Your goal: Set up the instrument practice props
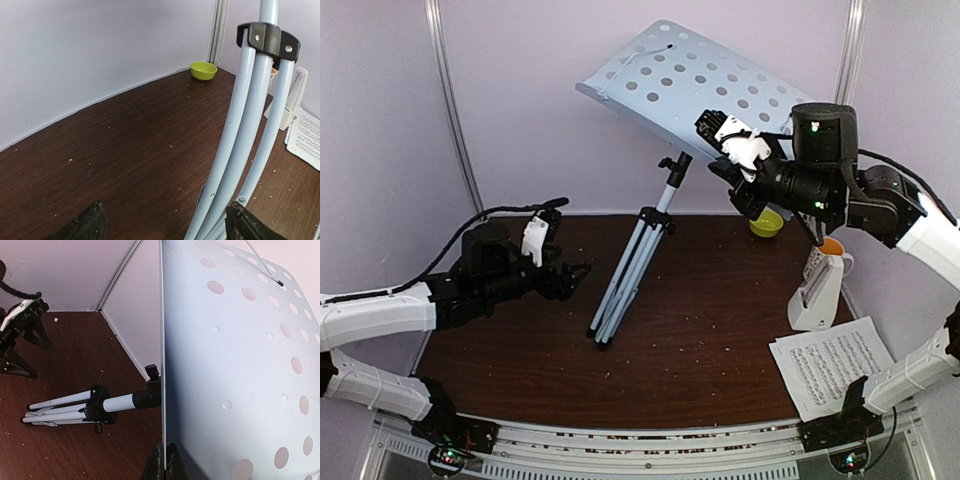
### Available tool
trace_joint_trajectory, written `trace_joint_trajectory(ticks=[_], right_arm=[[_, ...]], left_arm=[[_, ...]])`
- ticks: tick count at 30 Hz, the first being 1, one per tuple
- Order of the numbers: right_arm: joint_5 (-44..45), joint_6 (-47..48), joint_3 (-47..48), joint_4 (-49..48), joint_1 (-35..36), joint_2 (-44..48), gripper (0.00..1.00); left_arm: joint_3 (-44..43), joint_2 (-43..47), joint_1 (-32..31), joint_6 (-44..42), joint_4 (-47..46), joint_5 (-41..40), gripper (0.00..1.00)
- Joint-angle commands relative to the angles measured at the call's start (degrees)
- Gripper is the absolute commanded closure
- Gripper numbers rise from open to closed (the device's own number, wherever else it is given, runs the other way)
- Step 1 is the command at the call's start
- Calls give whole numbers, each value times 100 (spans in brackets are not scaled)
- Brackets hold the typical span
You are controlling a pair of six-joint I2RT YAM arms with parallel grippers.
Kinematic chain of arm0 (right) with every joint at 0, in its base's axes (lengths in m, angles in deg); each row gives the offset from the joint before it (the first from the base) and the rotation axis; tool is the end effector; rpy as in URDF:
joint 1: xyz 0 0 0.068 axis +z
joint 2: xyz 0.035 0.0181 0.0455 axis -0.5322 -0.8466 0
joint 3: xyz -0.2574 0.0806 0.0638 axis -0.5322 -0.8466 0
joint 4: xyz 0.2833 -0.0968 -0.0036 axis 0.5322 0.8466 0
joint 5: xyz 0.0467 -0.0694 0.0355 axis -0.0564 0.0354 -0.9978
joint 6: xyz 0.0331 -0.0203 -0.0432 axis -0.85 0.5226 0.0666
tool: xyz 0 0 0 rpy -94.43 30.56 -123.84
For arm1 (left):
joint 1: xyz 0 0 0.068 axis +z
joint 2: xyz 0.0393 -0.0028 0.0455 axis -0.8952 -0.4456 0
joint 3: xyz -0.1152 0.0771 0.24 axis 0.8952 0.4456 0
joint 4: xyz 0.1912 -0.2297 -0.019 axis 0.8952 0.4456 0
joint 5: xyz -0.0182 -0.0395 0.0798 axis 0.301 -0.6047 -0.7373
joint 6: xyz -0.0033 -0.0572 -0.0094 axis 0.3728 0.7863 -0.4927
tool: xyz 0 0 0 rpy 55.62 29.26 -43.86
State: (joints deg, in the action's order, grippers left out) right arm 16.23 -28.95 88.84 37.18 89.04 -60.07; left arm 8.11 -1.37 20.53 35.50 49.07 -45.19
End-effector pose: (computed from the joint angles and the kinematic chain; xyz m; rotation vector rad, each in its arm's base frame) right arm 0.1807 0.2567 0.4843 -1.0778 1.4128 0.0892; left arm 0.2206 -0.2036 0.2576 0.4872 1.8351 -0.6275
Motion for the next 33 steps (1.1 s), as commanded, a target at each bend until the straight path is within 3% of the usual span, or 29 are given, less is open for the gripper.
trace_joint_trajectory(ticks=[1, 12, 24, 33], right_arm=[[557, 694, 616, -1998, 364, 425, 100], [958, 1227, 782, -2194, 895, 292, 100], [1338, 1553, 732, -2416, 1116, 157, 100], [1382, 1710, 686, -2520, 1248, 218, 100]], left_arm=[[-360, -565, -386, -457, -843, -577, 17], [-851, -1225, -898, -718, -1167, -1090, 33], [-212, -1116, -1300, -530, -2231, -1164, 37], [-384, -1393, -1360, -402, -2018, -1536, 40]])
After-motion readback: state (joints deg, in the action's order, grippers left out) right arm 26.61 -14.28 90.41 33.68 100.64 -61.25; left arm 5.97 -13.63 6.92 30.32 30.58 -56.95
